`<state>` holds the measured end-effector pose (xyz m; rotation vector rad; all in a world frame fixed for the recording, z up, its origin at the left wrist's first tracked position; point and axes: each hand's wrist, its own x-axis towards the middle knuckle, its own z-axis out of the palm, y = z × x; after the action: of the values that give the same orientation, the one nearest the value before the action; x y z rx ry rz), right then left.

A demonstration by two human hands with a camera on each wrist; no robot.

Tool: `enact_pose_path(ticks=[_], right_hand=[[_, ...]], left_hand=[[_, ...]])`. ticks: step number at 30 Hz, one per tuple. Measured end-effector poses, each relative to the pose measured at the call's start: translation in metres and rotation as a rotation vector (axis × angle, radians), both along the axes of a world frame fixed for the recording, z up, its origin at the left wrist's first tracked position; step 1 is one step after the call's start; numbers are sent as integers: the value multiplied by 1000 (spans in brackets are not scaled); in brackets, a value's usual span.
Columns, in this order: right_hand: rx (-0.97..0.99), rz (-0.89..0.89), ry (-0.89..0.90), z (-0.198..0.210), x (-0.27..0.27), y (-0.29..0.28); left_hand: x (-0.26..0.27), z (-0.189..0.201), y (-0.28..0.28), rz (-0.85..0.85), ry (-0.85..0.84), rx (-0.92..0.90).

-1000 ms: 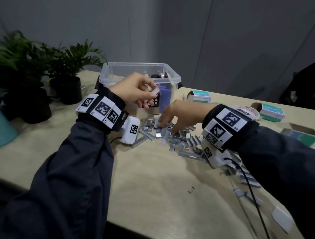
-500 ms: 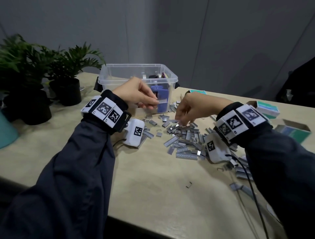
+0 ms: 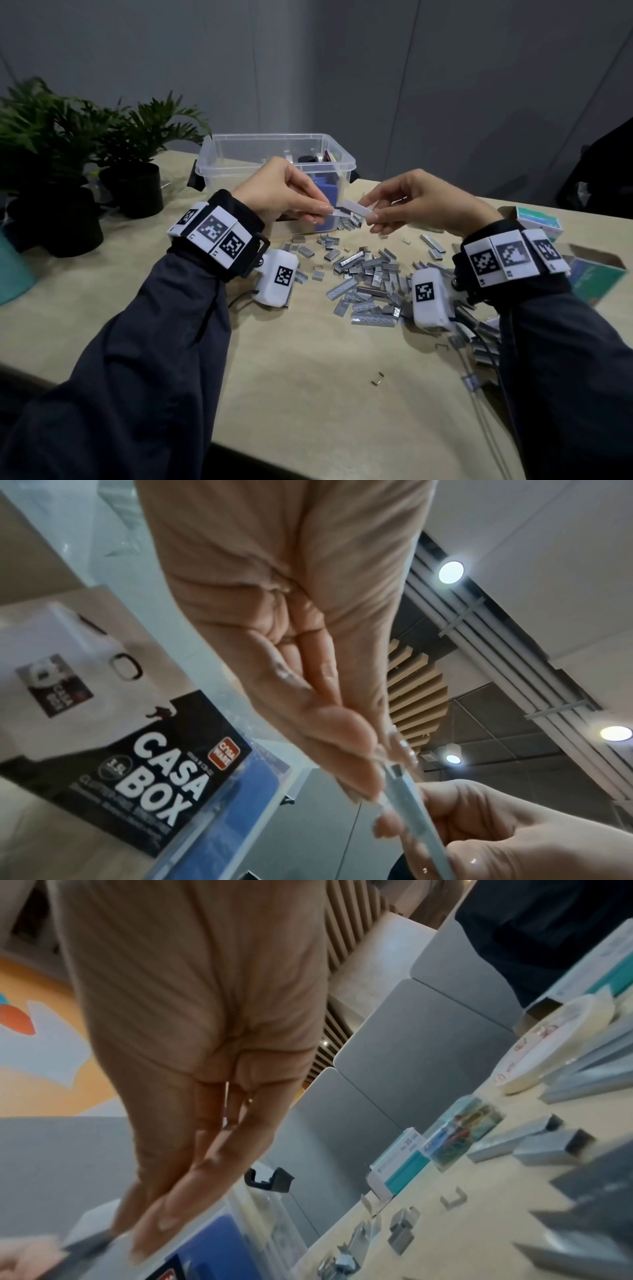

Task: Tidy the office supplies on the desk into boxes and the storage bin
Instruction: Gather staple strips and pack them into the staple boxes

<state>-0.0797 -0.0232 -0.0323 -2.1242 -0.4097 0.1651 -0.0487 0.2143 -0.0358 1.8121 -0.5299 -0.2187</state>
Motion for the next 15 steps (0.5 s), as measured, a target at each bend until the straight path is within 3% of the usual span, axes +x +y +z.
enact_pose_path(ticks=[5,9,15], right_hand=[[-5,5,-51,-1,-1,3],[97,-86,-182,-3,-1,5],[86,-161,-285,-3,2,5]], left_hand=[[-2,-2,-7,8,51,-78],[-4,-4,-14,60,99,-182],[-6,-7,-24,145,123,-306]])
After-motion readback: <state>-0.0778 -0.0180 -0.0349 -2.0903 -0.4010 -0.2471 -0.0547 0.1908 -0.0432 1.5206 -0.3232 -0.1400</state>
